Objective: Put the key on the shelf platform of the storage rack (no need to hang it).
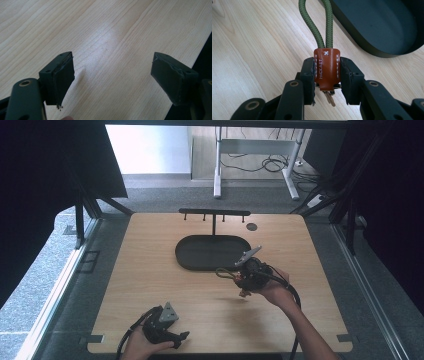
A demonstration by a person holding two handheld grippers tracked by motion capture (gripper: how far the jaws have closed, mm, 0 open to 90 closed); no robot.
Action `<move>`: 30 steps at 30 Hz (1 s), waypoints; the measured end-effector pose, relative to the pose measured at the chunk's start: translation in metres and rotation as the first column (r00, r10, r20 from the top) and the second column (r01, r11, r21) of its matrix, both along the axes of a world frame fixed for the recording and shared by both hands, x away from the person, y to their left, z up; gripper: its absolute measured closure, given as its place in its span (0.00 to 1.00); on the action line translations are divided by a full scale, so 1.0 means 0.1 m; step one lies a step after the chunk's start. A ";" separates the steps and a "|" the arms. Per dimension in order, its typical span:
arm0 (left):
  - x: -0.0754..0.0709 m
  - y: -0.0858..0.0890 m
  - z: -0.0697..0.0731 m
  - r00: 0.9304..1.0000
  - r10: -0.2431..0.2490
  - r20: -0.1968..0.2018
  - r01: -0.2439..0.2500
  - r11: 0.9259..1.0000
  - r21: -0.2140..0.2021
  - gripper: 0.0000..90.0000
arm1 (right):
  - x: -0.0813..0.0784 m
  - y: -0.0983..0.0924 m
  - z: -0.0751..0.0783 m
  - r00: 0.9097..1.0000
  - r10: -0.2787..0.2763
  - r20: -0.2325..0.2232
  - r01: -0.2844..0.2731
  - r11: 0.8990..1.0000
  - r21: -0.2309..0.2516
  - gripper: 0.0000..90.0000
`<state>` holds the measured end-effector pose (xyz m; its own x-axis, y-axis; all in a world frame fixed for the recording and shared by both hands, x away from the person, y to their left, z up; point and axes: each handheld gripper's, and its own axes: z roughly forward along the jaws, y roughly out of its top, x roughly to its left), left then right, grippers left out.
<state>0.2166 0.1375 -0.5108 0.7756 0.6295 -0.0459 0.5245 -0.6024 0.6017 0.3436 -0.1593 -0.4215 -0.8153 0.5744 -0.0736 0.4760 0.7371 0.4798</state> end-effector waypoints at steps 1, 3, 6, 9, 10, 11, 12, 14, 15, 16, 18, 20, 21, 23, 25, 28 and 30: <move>0.00 0.00 0.00 1.000 0.000 0.000 0.000 1.000 0.000 0.22 | 0.00 0.00 0.00 1.000 0.000 0.000 0.000 1.000 0.000 0.74; 0.00 0.00 0.00 1.000 0.000 0.000 0.000 1.000 0.001 0.22 | 0.01 0.00 0.01 1.000 0.000 0.002 0.000 1.000 0.002 0.74; 0.00 0.00 0.00 1.000 0.000 0.001 0.000 1.000 -0.001 0.22 | 0.04 0.02 0.01 1.000 0.002 -0.001 -0.002 1.000 -0.003 0.74; 0.00 0.00 0.00 1.000 0.000 0.001 0.000 1.000 -0.002 0.22 | 0.08 0.02 0.00 1.000 0.001 -0.003 -0.001 1.000 -0.007 0.74; 0.00 0.00 0.00 1.000 0.000 0.001 0.000 1.000 -0.002 0.22 | 0.10 0.03 0.00 1.000 0.002 -0.006 -0.002 1.000 -0.007 0.74; 0.00 0.00 0.00 1.000 0.000 0.001 0.000 1.000 -0.002 0.22 | 0.10 0.03 0.00 1.000 0.002 -0.006 -0.002 1.000 -0.007 0.74; 0.00 0.01 0.01 1.000 -0.001 0.003 0.001 1.000 -0.001 0.22 | 0.14 0.03 0.01 1.000 0.000 -0.002 0.000 1.000 -0.010 0.74; 0.00 0.01 0.01 1.000 -0.003 0.005 0.003 1.000 0.001 0.22 | 0.18 0.04 0.01 1.000 -0.005 -0.007 0.005 1.000 -0.004 0.74; 0.00 0.01 0.01 1.000 -0.002 0.005 0.002 1.000 0.000 0.22 | 0.20 0.05 0.02 1.000 -0.009 -0.008 0.009 1.000 -0.009 0.74; 0.00 0.01 0.01 1.000 0.001 0.004 -0.001 1.000 -0.002 0.22 | 0.22 0.05 0.02 1.000 -0.007 -0.008 0.007 1.000 -0.007 0.74; 0.00 0.02 0.01 1.000 0.001 0.003 -0.001 1.000 -0.002 0.22 | 0.25 0.07 0.04 1.000 -0.013 -0.009 0.013 1.000 -0.011 0.74; 0.00 0.02 0.01 1.000 0.001 0.003 -0.001 1.000 -0.002 0.22 | 0.29 0.08 0.05 1.000 -0.012 -0.007 0.012 1.000 -0.015 0.74; 0.00 0.02 0.01 1.000 0.001 0.003 -0.001 1.000 -0.002 0.22 | 0.29 0.08 0.05 1.000 -0.012 -0.007 0.012 1.000 -0.015 0.74; 0.00 0.03 0.02 1.000 -0.001 0.007 0.001 1.000 -0.003 0.22 | 0.33 0.11 0.07 1.000 -0.013 -0.006 0.013 1.000 -0.022 0.74; 0.00 0.03 0.02 1.000 0.001 0.009 -0.001 1.000 -0.004 0.22 | 0.37 0.12 0.09 1.000 -0.013 -0.006 0.013 1.000 -0.022 0.74; 0.00 0.04 0.03 1.000 0.006 0.008 -0.006 1.000 -0.007 0.22 | 0.42 0.15 0.11 1.000 -0.015 -0.005 0.015 1.000 -0.023 0.74; 0.00 0.04 0.03 1.000 0.005 0.010 -0.005 1.000 -0.008 0.22 | 0.44 0.16 0.12 1.000 -0.018 -0.011 0.017 0.999 -0.027 0.74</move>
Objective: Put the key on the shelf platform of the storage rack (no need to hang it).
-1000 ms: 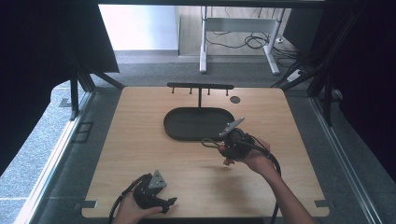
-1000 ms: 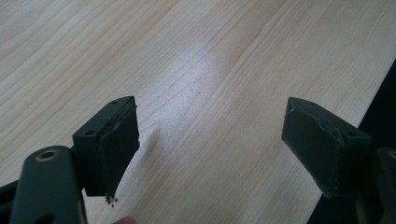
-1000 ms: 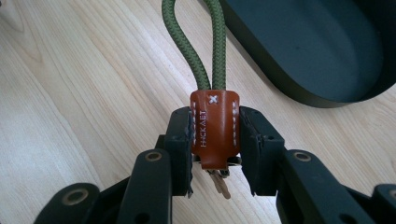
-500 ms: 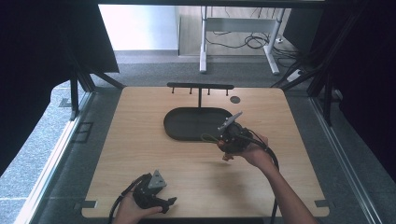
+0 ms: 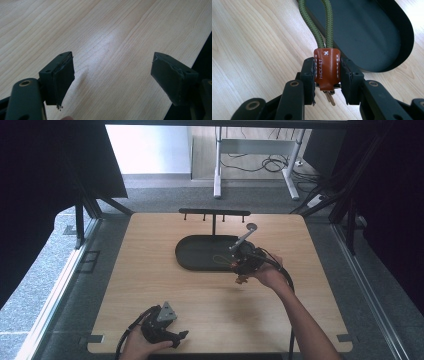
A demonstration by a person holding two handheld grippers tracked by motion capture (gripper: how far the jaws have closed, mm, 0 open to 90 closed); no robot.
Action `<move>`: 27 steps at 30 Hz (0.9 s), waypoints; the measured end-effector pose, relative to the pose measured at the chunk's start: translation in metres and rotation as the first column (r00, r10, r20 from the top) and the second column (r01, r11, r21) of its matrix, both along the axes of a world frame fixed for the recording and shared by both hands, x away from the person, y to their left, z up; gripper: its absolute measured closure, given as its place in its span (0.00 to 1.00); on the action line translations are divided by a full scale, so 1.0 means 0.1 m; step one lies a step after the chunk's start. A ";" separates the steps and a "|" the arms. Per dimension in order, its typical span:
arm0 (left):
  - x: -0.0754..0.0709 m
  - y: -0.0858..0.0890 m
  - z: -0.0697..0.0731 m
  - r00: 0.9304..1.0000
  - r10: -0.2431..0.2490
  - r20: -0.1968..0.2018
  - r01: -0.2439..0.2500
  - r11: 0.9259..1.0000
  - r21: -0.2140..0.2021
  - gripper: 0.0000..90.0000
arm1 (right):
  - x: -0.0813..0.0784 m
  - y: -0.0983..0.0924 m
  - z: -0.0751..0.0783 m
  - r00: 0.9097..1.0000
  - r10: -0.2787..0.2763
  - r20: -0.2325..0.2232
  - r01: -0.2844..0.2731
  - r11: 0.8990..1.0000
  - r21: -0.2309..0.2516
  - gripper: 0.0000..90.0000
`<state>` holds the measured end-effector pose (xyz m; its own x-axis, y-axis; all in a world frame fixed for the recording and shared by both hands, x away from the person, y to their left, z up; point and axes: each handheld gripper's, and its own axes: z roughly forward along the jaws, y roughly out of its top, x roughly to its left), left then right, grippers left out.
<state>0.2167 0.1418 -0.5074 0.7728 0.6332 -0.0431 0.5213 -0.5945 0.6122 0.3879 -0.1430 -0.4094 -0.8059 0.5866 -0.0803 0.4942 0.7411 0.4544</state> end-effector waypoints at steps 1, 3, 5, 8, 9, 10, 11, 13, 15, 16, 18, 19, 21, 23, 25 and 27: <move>0.00 0.00 0.00 1.000 0.002 0.001 -0.002 1.000 -0.001 0.22 | 0.02 0.01 0.00 1.000 0.003 0.002 -0.003 1.000 -0.003 0.74; 0.00 0.00 0.01 1.000 0.003 0.003 -0.003 1.000 -0.002 0.22 | 0.04 0.02 0.01 1.000 0.000 -0.001 0.000 1.000 -0.005 0.74; -0.01 0.00 0.01 1.000 0.001 0.000 -0.001 1.000 -0.005 0.22 | 0.07 0.02 0.02 1.000 0.000 -0.001 0.000 1.000 -0.007 0.74; -0.01 0.01 0.02 1.000 0.002 0.003 -0.002 1.000 -0.009 0.22 | 0.11 0.02 0.04 1.000 0.001 0.001 -0.001 1.000 -0.007 0.74; -0.01 0.01 0.03 1.000 0.002 0.003 -0.002 1.000 -0.009 0.22 | 0.12 0.02 0.04 1.000 -0.005 0.002 0.005 1.000 -0.011 0.74; -0.01 0.01 0.03 1.000 0.002 0.004 -0.002 1.000 -0.009 0.22 | 0.14 0.02 0.05 1.000 -0.005 0.003 0.005 1.000 -0.014 0.74; -0.01 0.01 0.03 1.000 0.003 0.004 -0.003 1.000 -0.009 0.22 | 0.16 0.02 0.05 1.000 -0.006 0.003 0.006 1.000 -0.012 0.74; -0.01 0.01 0.03 1.000 0.004 0.005 -0.004 1.000 -0.011 0.22 | 0.18 0.02 0.07 1.000 -0.008 0.003 0.008 1.000 -0.012 0.74; -0.01 0.01 0.03 1.000 0.003 0.007 -0.003 1.000 -0.011 0.22 | 0.21 0.04 0.07 1.000 -0.009 0.002 0.009 1.000 -0.013 0.74; -0.01 0.01 0.03 1.000 0.003 0.007 -0.003 1.000 -0.011 0.22 | 0.23 0.04 0.08 1.000 -0.007 0.004 0.007 1.000 -0.014 0.74; -0.01 0.02 0.04 1.000 0.005 0.010 -0.004 1.000 -0.013 0.22 | 0.24 0.05 0.08 1.000 -0.007 -0.002 0.007 1.000 -0.008 0.74; -0.01 0.02 0.04 1.000 0.006 0.011 -0.006 1.000 -0.014 0.22 | 0.26 0.06 0.08 1.000 -0.002 -0.002 0.002 1.000 -0.009 0.74; -0.01 0.03 0.05 1.000 0.007 0.011 -0.007 1.000 -0.013 0.22 | 0.30 0.08 0.10 1.000 -0.005 0.002 0.005 1.000 -0.017 0.74; -0.01 0.03 0.05 1.000 0.010 0.012 -0.010 1.000 -0.016 0.22 | 0.34 0.10 0.12 1.000 -0.007 0.002 0.007 1.000 -0.017 0.74; -0.01 0.04 0.05 1.000 0.011 0.013 -0.011 1.000 -0.018 0.22 | 0.37 0.12 0.13 1.000 -0.006 0.002 0.006 1.000 -0.012 0.74; -0.01 0.04 0.05 1.000 0.011 0.013 -0.010 1.000 -0.019 0.22 | 0.39 0.13 0.13 1.000 -0.002 0.006 0.002 1.000 -0.014 0.74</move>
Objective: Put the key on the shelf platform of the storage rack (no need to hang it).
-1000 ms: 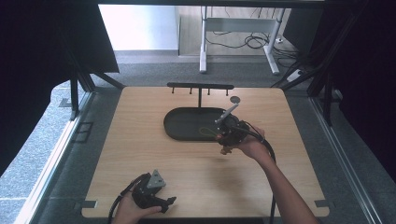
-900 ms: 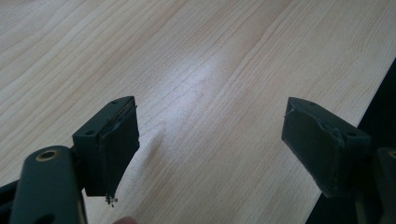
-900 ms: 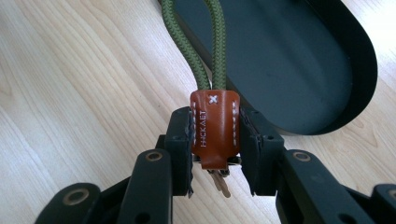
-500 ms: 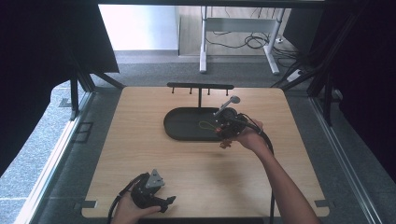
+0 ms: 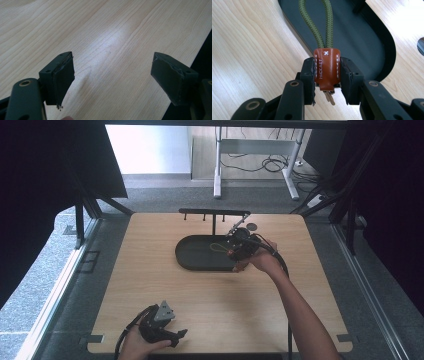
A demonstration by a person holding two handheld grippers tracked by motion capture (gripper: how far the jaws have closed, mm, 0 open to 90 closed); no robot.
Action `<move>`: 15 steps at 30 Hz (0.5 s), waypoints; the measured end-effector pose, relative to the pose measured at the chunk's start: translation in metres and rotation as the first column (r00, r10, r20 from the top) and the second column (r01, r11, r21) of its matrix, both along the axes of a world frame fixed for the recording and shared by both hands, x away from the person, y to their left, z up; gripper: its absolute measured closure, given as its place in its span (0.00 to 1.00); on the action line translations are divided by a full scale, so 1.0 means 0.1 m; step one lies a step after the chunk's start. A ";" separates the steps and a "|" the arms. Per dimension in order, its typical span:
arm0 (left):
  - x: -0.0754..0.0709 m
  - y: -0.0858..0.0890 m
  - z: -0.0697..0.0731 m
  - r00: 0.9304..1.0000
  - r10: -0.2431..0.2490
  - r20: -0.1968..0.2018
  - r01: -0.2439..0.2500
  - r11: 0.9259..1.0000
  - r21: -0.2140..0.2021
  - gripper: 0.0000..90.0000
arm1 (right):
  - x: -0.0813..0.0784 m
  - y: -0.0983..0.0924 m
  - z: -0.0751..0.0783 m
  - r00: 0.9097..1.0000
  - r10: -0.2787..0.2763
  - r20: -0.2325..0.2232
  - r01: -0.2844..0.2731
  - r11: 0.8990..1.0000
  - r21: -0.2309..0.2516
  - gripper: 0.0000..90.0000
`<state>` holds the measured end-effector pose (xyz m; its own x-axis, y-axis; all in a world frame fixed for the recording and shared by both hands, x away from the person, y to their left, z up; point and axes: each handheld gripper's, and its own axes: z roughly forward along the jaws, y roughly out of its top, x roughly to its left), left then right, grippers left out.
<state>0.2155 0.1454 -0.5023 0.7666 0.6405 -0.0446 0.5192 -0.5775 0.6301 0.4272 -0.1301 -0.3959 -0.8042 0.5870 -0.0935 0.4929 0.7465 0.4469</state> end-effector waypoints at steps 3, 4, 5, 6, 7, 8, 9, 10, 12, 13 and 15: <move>-0.01 0.00 0.01 1.000 0.005 -0.001 -0.005 1.000 -0.003 0.22 | 0.07 0.02 0.01 1.000 -0.005 0.000 0.005 1.000 0.002 0.74; -0.01 0.01 0.01 1.000 0.005 -0.001 -0.005 1.000 -0.004 0.22 | 0.09 0.03 0.01 1.000 -0.008 0.000 0.008 1.000 0.001 0.74; 0.00 0.01 0.01 1.000 0.001 0.002 -0.001 1.000 -0.003 0.22 | 0.11 0.04 0.01 1.000 -0.007 0.000 0.007 1.000 -0.002 0.74; 0.00 0.01 0.01 1.000 0.003 0.003 -0.003 1.000 -0.006 0.22 | 0.16 0.05 0.01 1.000 -0.009 -0.002 0.009 1.000 -0.001 0.74; 0.00 0.01 0.01 1.000 0.003 0.003 -0.003 1.000 -0.006 0.22 | 0.16 0.05 0.01 1.000 -0.009 -0.002 0.009 1.000 -0.001 0.74; 0.00 0.02 0.02 1.000 0.004 0.004 -0.004 1.000 -0.007 0.22 | 0.20 0.07 0.01 1.000 -0.010 0.004 0.010 1.000 -0.004 0.74; 0.00 0.02 0.02 1.000 0.005 0.004 -0.005 1.000 -0.006 0.22 | 0.22 0.08 0.01 1.000 -0.013 0.004 0.013 1.000 -0.004 0.74; 0.00 0.03 0.02 1.000 0.005 0.005 -0.005 1.000 -0.006 0.22 | 0.24 0.09 0.01 1.000 -0.012 0.009 0.012 1.000 -0.002 0.74; 0.00 0.03 0.02 1.000 0.005 0.005 -0.005 1.000 -0.007 0.22 | 0.29 0.11 0.00 1.000 -0.009 0.015 0.009 1.000 -0.007 0.74; 0.00 0.03 0.02 1.000 0.007 0.006 -0.007 1.000 -0.008 0.22 | 0.29 0.11 0.00 1.000 -0.009 0.015 0.009 1.000 -0.007 0.74; -0.01 0.04 0.03 1.000 0.009 0.006 -0.009 1.000 -0.011 0.22 | 0.33 0.12 -0.03 1.000 -0.015 0.012 0.015 1.000 0.000 0.74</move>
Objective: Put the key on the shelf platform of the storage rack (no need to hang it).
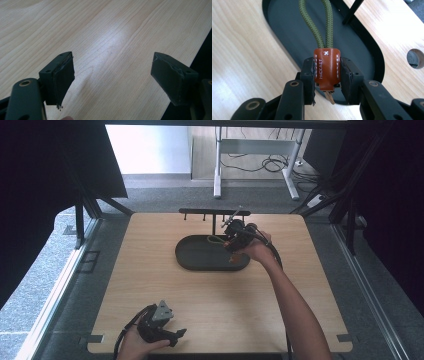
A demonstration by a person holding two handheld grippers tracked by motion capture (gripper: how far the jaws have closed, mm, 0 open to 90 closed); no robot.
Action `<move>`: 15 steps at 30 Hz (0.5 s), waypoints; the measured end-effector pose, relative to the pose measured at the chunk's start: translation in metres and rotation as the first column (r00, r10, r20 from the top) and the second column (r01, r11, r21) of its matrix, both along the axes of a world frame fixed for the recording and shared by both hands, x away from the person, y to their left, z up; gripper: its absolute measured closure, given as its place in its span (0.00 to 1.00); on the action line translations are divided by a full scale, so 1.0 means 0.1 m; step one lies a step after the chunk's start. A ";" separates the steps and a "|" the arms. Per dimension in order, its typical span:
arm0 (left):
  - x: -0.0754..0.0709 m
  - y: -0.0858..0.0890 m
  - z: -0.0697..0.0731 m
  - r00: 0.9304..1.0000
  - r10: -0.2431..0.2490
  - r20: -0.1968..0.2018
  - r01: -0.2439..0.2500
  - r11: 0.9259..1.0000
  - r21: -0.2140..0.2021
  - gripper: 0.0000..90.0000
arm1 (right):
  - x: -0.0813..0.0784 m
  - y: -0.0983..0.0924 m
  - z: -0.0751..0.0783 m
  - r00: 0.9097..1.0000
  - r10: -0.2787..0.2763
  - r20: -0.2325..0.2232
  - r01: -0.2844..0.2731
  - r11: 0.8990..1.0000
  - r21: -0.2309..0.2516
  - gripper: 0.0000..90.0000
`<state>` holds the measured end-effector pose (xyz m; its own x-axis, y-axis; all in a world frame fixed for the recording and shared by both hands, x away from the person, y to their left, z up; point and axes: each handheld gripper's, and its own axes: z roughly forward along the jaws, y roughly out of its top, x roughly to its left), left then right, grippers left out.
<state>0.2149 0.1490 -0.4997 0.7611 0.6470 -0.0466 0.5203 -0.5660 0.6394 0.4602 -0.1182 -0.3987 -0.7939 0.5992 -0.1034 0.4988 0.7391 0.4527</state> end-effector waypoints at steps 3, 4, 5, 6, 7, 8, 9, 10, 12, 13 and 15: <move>0.00 0.01 0.00 1.000 0.002 0.001 -0.002 1.000 -0.001 0.22 | 0.06 0.01 -0.06 1.000 -0.008 -0.006 0.008 1.000 -0.008 0.74; 0.00 0.02 0.00 1.000 0.003 0.002 -0.003 1.000 0.000 0.22 | 0.09 0.01 -0.12 1.000 -0.012 -0.007 0.012 1.000 -0.008 0.74; 0.00 0.02 0.00 1.000 0.003 0.002 -0.003 1.000 0.000 0.22 | 0.09 0.01 -0.12 1.000 -0.012 -0.007 0.012 1.000 -0.008 0.74; 0.00 0.02 0.00 1.000 0.004 0.001 -0.004 1.000 0.000 0.22 | 0.11 0.01 -0.15 1.000 -0.017 -0.008 0.017 1.000 -0.008 0.74; 0.00 0.02 0.00 1.000 0.005 0.001 -0.005 1.000 -0.003 0.22 | 0.13 0.00 -0.22 1.000 -0.019 -0.007 0.019 1.000 -0.006 0.74; 0.00 0.02 0.00 1.000 0.005 0.001 -0.005 1.000 -0.003 0.22 | 0.14 0.00 -0.26 1.000 -0.023 -0.010 0.023 1.000 -0.005 0.74; 0.00 0.02 0.00 1.000 0.005 0.001 -0.005 1.000 -0.003 0.22 | 0.14 0.00 -0.30 1.000 -0.026 -0.014 0.026 1.000 -0.007 0.74; 0.00 0.02 0.00 1.000 0.005 0.001 -0.005 1.000 -0.002 0.22 | 0.14 0.00 -0.30 1.000 -0.026 -0.014 0.026 1.000 -0.007 0.74; 0.00 0.01 0.00 1.000 0.002 0.000 -0.002 1.000 0.000 0.22 | 0.16 -0.03 -0.43 0.999 -0.030 -0.023 0.030 1.000 -0.005 0.74; 0.00 0.01 0.00 1.000 0.002 0.001 -0.002 1.000 0.001 0.22 | 0.17 -0.03 -0.47 0.999 -0.036 -0.028 0.036 0.999 -0.006 0.74; 0.00 0.01 -0.01 1.000 0.002 -0.001 -0.002 1.000 0.003 0.22 | 0.17 -0.05 -0.54 0.999 -0.034 -0.034 0.034 0.999 -0.012 0.73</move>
<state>0.2153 0.1498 -0.5005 0.7595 0.6489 -0.0456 0.5223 -0.5666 0.6373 0.4774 -0.1230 -0.4529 -0.7762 0.6250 -0.0834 0.5389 0.7262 0.4269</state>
